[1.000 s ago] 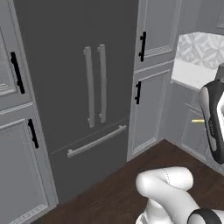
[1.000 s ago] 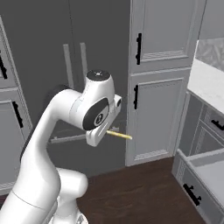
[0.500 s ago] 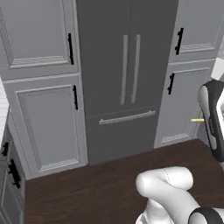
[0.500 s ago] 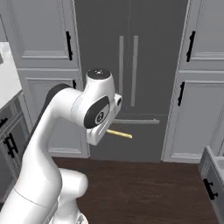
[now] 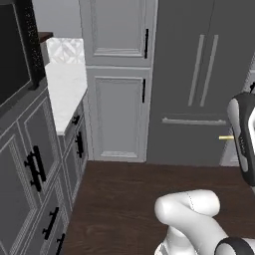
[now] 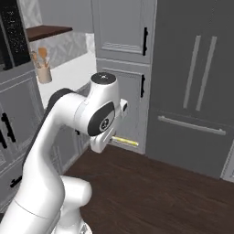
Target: Take a straw from the drawer in front and place it inside the glass cup on the dining counter.
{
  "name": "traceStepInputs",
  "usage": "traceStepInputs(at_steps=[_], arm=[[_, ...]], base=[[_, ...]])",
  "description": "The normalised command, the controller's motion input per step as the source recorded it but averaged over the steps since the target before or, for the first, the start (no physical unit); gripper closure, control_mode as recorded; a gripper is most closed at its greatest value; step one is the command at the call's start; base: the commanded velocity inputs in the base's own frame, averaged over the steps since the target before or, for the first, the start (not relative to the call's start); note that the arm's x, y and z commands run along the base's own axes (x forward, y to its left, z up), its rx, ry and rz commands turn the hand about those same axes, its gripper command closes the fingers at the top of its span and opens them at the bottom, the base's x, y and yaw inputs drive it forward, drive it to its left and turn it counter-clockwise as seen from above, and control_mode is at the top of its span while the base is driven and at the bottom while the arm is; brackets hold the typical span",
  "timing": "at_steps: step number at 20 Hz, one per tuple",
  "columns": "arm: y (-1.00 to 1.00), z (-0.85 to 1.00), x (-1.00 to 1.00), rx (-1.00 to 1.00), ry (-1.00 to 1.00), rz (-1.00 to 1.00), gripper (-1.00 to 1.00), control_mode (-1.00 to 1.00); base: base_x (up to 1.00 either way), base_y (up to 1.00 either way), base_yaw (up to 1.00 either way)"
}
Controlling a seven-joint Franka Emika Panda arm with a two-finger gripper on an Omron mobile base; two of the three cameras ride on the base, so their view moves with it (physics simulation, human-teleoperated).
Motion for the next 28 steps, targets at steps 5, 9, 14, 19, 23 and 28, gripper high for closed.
traceStepInputs(at_steps=[5,9,14,19,23,28], arm=[[0.0,0.0,0.0,0.0,0.0,0.0,1.0,1.0],[0.0,0.0,0.0,0.0,0.0,0.0,1.0,1.0],[0.0,0.0,0.0,0.0,0.0,0.0,1.0,1.0],[0.0,0.0,0.0,0.0,0.0,0.0,1.0,1.0],[0.0,0.0,0.0,0.0,0.0,0.0,1.0,1.0],[0.0,0.0,0.0,0.0,0.0,0.0,1.0,1.0]], base=[[-0.87,0.04,0.58],[-0.92,0.01,0.56],[-0.95,0.0,0.54],[-1.0,0.0,0.51],[-0.96,0.14,0.51],[-0.76,0.14,0.61]])
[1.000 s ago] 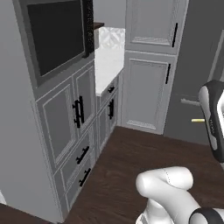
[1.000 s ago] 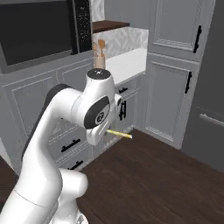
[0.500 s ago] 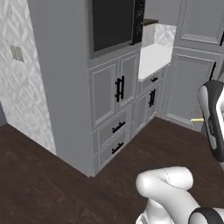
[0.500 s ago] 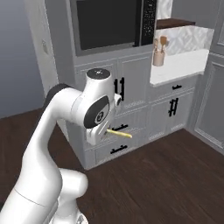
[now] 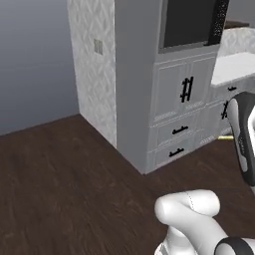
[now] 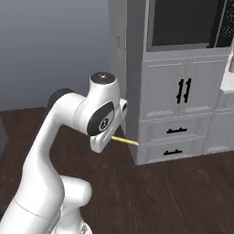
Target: Take a straw from the drawer in front and place it inside the glass cup on the dining counter.
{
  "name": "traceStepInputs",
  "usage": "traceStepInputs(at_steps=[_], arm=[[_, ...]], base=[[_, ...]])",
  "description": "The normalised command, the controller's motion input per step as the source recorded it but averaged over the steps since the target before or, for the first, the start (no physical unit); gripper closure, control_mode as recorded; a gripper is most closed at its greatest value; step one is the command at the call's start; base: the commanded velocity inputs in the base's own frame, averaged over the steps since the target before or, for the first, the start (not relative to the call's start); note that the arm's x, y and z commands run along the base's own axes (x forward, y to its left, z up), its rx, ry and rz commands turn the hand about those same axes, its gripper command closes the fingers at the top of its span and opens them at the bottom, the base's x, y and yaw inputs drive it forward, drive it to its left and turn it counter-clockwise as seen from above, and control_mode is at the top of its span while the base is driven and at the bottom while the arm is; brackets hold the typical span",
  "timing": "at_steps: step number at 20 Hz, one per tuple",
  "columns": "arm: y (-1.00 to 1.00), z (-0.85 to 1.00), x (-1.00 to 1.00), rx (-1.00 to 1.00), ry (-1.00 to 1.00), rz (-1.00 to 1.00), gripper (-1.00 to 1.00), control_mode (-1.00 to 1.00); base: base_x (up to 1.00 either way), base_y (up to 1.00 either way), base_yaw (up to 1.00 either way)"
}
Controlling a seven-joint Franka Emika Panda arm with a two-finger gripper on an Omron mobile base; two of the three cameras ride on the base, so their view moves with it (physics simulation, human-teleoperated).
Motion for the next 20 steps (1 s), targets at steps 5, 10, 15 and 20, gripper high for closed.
traceStepInputs(at_steps=[5,10,15,20], arm=[[0.0,0.0,0.0,0.0,0.0,0.0,1.0,1.0],[0.0,0.0,0.0,0.0,0.0,0.0,1.0,1.0],[0.0,0.0,0.0,0.0,0.0,0.0,1.0,1.0],[0.0,0.0,0.0,0.0,0.0,0.0,1.0,1.0]], base=[[-0.69,0.14,0.64],[-0.68,0.05,0.65],[-0.34,0.07,0.63],[0.87,-0.08,0.43]])
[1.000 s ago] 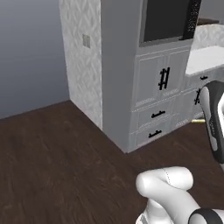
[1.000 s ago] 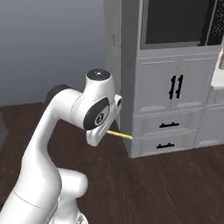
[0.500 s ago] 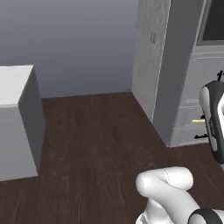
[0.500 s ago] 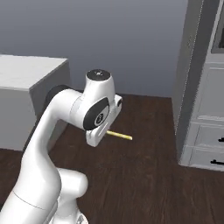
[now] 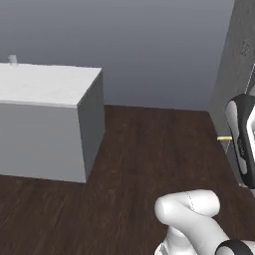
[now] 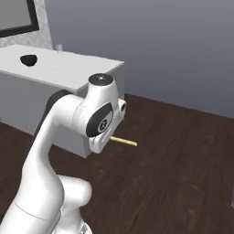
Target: Take a straw from the drawer in front and place it inside the glass cup on the dining counter.
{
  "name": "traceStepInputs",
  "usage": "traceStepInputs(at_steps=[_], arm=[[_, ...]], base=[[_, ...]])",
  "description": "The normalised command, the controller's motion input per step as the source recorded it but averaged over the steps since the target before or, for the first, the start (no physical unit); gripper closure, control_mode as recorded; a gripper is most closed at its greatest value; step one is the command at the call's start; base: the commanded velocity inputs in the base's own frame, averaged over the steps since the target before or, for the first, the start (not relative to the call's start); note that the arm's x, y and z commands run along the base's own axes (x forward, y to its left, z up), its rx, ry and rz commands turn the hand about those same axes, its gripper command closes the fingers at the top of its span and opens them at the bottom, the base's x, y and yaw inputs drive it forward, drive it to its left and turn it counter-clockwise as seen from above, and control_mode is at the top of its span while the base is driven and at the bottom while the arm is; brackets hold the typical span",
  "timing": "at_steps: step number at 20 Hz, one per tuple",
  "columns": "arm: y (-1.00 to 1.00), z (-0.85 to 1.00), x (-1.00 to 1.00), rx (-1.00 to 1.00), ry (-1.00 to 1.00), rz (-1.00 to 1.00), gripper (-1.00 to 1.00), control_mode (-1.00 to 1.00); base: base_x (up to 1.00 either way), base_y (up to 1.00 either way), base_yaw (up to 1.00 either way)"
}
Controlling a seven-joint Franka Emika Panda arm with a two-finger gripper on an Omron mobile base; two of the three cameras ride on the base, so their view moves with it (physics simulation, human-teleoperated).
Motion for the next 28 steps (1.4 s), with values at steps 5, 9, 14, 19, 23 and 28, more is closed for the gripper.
traceStepInputs(at_steps=[5,9,14,19,23,28], arm=[[0.0,0.0,0.0,0.0,0.0,0.0,1.0,1.0],[0.0,0.0,0.0,0.0,0.0,0.0,1.0,1.0],[0.0,0.0,0.0,0.0,0.0,0.0,1.0,1.0],[0.0,0.0,0.0,0.0,0.0,0.0,1.0,1.0],[0.0,0.0,0.0,0.0,0.0,0.0,1.0,1.0],[0.0,0.0,0.0,0.0,0.0,0.0,1.0,1.0]], base=[[1.0,-0.35,0.35],[1.0,-0.38,0.35],[1.0,-0.55,0.32],[1.0,-0.62,0.32],[1.0,-0.63,0.32],[1.0,-0.67,0.32]])
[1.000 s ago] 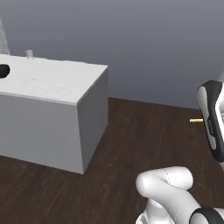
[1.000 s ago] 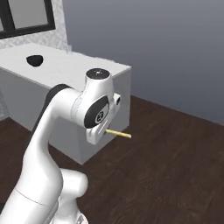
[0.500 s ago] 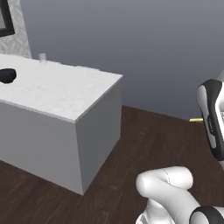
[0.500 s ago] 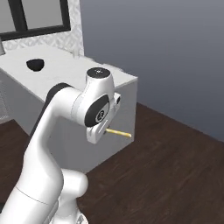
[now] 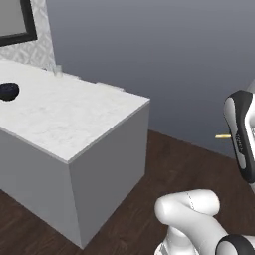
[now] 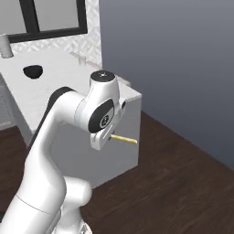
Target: Take a straw from the drawer in front and place it inside the glass cup on the dining counter.
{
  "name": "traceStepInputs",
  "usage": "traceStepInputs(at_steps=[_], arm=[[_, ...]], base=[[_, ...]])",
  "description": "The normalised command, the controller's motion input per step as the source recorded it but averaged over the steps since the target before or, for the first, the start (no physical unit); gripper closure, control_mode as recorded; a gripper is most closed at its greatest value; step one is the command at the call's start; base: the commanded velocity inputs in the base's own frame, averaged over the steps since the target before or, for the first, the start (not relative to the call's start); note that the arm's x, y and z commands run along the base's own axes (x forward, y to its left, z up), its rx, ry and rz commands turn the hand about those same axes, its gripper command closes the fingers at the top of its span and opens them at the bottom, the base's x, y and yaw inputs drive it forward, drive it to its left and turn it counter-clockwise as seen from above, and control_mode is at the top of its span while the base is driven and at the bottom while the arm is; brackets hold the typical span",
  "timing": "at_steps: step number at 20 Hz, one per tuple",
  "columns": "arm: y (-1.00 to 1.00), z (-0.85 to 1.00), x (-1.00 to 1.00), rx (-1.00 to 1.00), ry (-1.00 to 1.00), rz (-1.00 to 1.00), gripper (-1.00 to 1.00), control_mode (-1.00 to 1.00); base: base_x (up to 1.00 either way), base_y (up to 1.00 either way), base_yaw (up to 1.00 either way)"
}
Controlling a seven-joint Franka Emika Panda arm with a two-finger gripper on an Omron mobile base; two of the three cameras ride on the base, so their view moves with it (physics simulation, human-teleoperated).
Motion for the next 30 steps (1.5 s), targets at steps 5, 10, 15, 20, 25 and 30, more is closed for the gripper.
traceStepInputs(at_steps=[5,10,15,20,25,30], arm=[[0.0,0.0,0.0,0.0,0.0,0.0,1.0,1.0],[0.0,0.0,0.0,0.0,0.0,0.0,1.0,1.0],[0.0,0.0,0.0,0.0,0.0,0.0,1.0,1.0],[0.0,0.0,0.0,0.0,0.0,0.0,1.0,1.0],[0.0,0.0,0.0,0.0,0.0,0.0,1.0,1.0],[0.0,0.0,0.0,0.0,0.0,0.0,1.0,1.0]], base=[[1.0,-0.68,0.32],[1.0,-0.69,0.31],[1.0,-0.73,0.3],[1.0,-0.73,0.31],[1.0,-0.73,0.31],[1.0,-0.73,0.31]])
